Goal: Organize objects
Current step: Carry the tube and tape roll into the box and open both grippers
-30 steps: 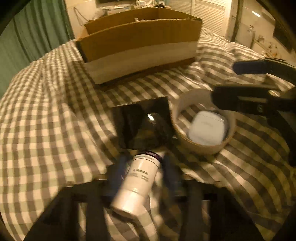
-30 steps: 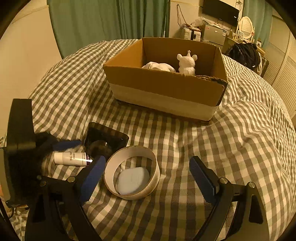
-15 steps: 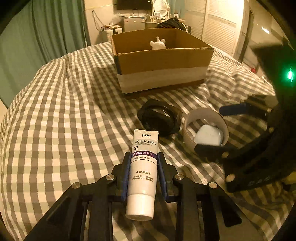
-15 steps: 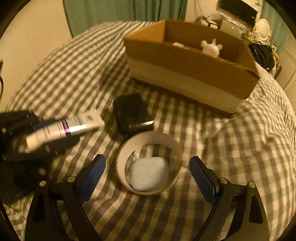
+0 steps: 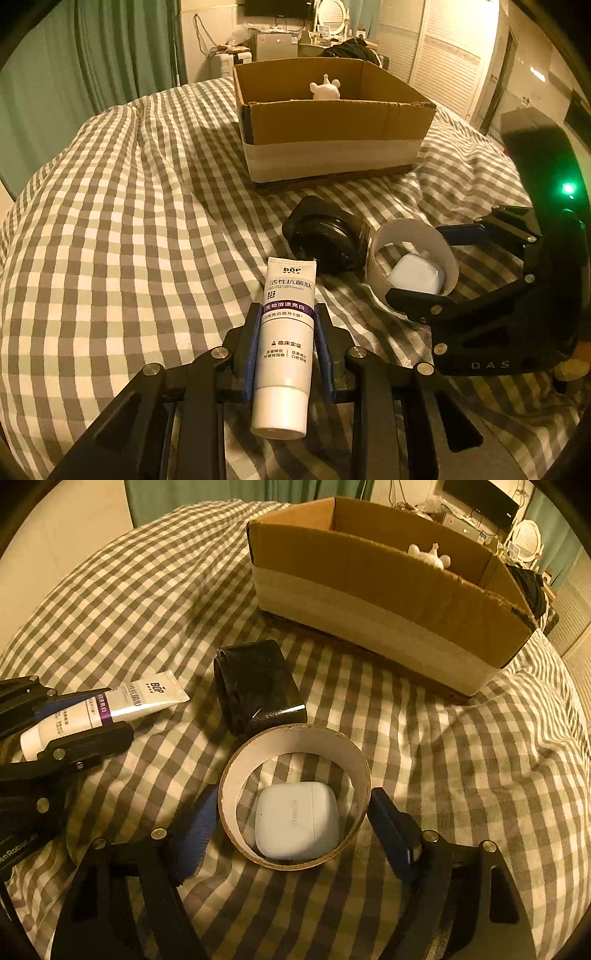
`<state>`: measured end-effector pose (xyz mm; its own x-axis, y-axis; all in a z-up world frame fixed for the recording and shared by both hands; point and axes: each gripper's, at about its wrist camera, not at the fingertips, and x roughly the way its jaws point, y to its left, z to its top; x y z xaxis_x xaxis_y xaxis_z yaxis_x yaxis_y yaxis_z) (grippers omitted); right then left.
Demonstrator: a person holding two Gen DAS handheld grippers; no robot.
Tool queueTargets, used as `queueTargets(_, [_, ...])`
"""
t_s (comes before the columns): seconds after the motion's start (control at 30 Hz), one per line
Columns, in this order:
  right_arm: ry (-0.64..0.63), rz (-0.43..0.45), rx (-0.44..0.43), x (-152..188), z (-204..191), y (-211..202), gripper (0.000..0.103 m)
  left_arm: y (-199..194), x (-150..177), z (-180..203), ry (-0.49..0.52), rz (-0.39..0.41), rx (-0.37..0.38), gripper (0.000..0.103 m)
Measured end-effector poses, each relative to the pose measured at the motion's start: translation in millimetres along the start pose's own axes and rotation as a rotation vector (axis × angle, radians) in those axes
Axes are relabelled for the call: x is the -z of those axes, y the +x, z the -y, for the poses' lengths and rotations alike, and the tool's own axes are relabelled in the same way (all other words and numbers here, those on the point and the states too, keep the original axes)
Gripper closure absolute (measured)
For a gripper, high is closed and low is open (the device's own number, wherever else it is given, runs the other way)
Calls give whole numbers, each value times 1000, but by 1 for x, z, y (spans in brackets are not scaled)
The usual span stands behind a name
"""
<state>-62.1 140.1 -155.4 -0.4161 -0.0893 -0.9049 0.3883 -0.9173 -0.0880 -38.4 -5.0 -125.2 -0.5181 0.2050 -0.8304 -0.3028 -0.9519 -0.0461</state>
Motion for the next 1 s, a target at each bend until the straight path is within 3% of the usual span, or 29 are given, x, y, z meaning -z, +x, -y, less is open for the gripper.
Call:
queueTargets(0.43, [49,136,-13,-3,0,-46,24,-18,-16,-8,-63,23,7,76])
queueTargets(0.73, [43,265,9,-20,1,-101,24,-63,-53,-12,-53,141,-12,76])
queueTargets(1.0, [30,407,65,-59,19,-160,24,-90,-114,-7,-9,258,-13,76])
